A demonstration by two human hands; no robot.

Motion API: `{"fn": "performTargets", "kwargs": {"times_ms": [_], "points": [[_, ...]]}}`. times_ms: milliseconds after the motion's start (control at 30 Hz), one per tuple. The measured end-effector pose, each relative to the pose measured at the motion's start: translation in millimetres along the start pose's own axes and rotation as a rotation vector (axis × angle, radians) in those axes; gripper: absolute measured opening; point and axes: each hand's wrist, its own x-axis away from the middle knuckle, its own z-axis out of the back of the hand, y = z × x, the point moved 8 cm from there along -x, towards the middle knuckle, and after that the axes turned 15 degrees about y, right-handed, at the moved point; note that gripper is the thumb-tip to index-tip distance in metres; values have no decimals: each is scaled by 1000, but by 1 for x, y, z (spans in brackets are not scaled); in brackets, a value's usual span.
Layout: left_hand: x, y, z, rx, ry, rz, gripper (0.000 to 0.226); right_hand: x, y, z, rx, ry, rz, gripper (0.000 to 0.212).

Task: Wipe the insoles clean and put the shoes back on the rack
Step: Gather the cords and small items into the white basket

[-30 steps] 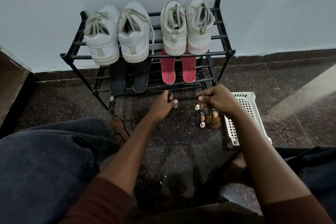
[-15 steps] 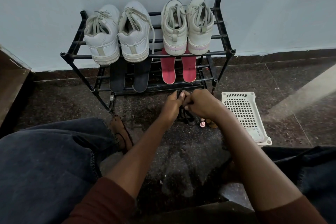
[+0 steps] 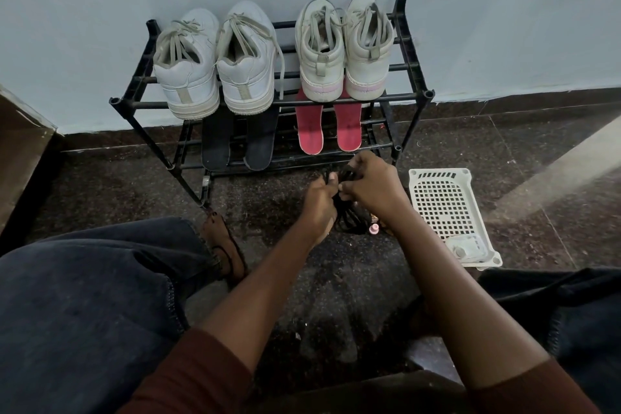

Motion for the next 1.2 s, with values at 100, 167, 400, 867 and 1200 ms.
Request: {"fn": "performTargets", "kwargs": {"times_ms": [100,167,400,867,1200], "points": [[1,-1,-1,-21,-6,11,28,0,5,-3,-104,-16,-65,26],[3,-3,-3,-69,-36,3,36,1,5,-4,-91,8,-55,21],[2,-10,-12,-129,-57,-3,27,0,11,12,93,219,97,4],[-47,-73,-21,110,179,348,43,15,102,-38,-203,-307,-345,35],[-114,-152,-113,-785,-95,353,42,-29,213,5,188,-5,-389,27]]}}
